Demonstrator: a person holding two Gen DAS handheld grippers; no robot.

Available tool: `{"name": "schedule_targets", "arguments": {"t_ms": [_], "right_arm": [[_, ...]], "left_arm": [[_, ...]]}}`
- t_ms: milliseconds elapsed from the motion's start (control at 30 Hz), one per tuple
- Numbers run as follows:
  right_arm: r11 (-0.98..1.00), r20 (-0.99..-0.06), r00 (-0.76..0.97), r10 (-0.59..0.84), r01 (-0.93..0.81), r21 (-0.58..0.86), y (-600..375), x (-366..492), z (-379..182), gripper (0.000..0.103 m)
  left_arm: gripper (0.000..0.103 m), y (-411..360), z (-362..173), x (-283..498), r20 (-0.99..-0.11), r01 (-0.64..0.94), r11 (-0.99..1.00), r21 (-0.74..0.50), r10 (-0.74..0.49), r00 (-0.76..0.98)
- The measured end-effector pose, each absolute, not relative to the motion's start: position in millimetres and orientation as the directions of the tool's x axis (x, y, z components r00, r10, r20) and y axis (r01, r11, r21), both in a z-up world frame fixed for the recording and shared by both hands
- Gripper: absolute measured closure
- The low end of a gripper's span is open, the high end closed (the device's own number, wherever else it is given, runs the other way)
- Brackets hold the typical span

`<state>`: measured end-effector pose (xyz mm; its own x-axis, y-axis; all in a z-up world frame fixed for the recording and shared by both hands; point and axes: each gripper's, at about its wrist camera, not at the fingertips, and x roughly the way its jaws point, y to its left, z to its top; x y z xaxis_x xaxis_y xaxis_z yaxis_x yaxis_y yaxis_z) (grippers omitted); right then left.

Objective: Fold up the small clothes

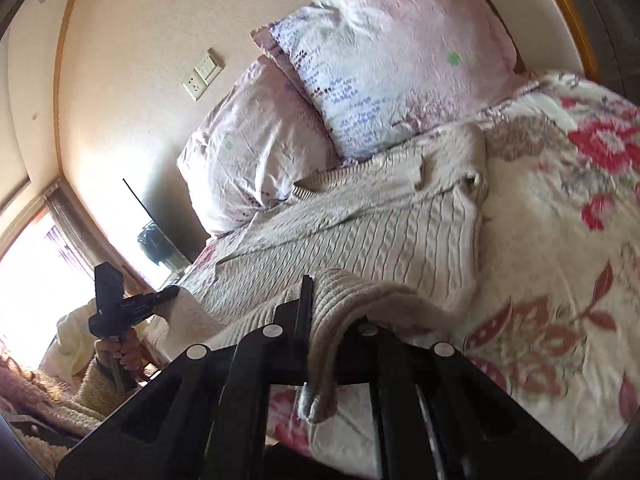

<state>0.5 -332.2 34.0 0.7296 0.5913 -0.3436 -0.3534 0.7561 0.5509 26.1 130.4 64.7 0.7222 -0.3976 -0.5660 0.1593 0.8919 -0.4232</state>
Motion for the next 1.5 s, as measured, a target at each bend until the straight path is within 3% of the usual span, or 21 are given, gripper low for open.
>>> {"name": "schedule_targets", "arguments": {"t_ms": [200,367,467,600,900,1200,1267,1333,1367,1400,1433,1500], "right_arm": [[0.865,-0.302,0.849,0.434,-0.298,0.405,-324,40,69,0.096],[0.921,-0.300,0.892,0.339,-0.249,0.301,-310,83,91,0.096],[0.932,-0.294,0.908,0.299,-0.212,0.292,-306,109,99,0.096],[0.932,-0.310,0.918,0.247,-0.139,0.334,-306,152,98,0.096],[0.861,-0.446,0.876,0.187,0.073,0.503,-315,230,48,0.096],[0.706,-0.509,0.809,0.293,0.177,0.686,-341,254,0,0.095],[0.682,-0.512,0.796,0.324,0.179,0.710,-345,255,-3,0.087],[0.694,-0.501,0.807,0.313,0.166,0.700,-347,251,4,0.069],[0.709,-0.490,0.823,0.287,0.162,0.686,-349,246,10,0.046],[0.724,-0.472,0.844,0.256,0.156,0.671,-352,241,16,0.035],[0.749,-0.455,0.864,0.214,0.154,0.644,-355,234,24,0.034],[0.807,-0.437,0.887,0.147,0.148,0.572,-361,228,39,0.035]], "left_arm": [[0.096,132,91,80,-0.505,0.113,0.912,-0.394,-0.318,0.803],[0.096,124,97,133,-0.510,0.078,0.939,-0.335,-0.250,0.823],[0.096,124,94,167,-0.511,0.046,0.932,-0.359,-0.237,0.826],[0.096,126,82,211,-0.512,-0.020,0.909,-0.417,-0.216,0.832],[0.096,131,33,275,-0.591,-0.156,0.841,-0.518,-0.220,0.776],[0.094,125,15,296,-0.666,-0.168,0.862,-0.479,-0.232,0.709],[0.084,125,15,298,-0.652,-0.147,0.851,-0.505,-0.265,0.710],[0.053,124,19,295,-0.620,-0.098,0.835,-0.542,-0.318,0.717],[0.045,122,24,291,-0.604,-0.082,0.832,-0.549,-0.327,0.727],[0.030,123,31,285,-0.590,-0.075,0.840,-0.537,-0.311,0.745],[0.020,125,39,279,-0.577,-0.071,0.858,-0.509,-0.279,0.767],[0.016,127,52,270,-0.564,-0.075,0.906,-0.416,-0.192,0.803]]}}
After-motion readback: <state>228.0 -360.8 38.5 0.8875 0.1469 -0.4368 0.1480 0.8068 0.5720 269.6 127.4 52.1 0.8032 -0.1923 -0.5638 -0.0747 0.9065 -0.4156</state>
